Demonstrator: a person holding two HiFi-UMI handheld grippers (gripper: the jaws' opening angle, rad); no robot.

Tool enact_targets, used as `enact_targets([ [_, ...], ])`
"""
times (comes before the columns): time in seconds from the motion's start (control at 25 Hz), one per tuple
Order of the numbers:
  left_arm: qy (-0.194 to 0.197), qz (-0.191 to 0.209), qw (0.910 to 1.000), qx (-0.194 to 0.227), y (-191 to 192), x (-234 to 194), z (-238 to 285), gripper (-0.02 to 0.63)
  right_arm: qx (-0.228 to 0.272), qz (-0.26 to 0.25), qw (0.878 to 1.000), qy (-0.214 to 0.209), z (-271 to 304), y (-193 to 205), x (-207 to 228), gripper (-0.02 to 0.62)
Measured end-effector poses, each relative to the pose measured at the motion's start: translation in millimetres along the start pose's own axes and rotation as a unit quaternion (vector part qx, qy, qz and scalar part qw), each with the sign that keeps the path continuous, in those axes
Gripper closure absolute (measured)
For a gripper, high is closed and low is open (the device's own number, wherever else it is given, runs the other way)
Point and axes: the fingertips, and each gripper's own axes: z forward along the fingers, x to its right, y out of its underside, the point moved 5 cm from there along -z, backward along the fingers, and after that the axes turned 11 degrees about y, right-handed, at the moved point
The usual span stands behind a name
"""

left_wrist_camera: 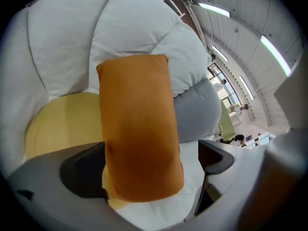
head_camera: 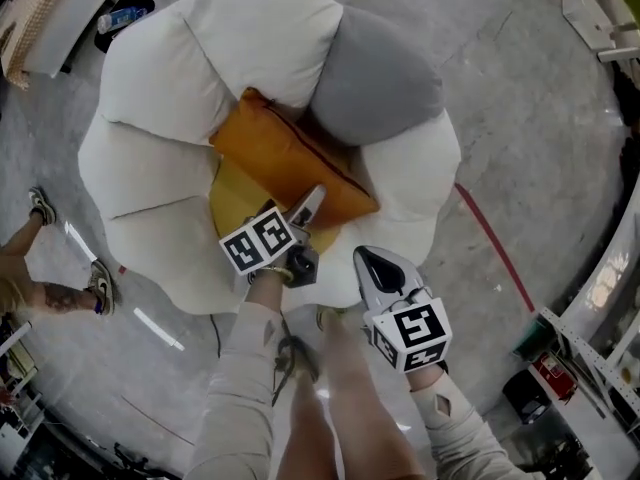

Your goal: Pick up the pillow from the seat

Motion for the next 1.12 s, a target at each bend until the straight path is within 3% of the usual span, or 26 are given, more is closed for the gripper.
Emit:
enact_targets([
  [0.16, -0.007, -0.042, 0.9987, 0.029, -13, -23, 19, 0.017, -0.012, 0.003, 1.0, 0.002, 11, 14, 4, 0.597],
  [0.4, -0.02, -0.019, 0.9993, 0.025, -19, -31, 33, 0.017, -0.015, 0.004, 1.0, 0.0, 21, 19, 7, 0.597],
  [0.88, -0.017, -0.014, 0.9996, 0.019, -20, -32, 36, 0.02, -0.017, 0.004, 1.0, 0.004, 27, 16, 7, 0.597],
  [1.12, -0.027, -0.012, 0.9995, 0.012, -18, -22, 26, 0.2, -0.017, 0.005, 1.0, 0.004, 23, 19, -2, 0.597],
])
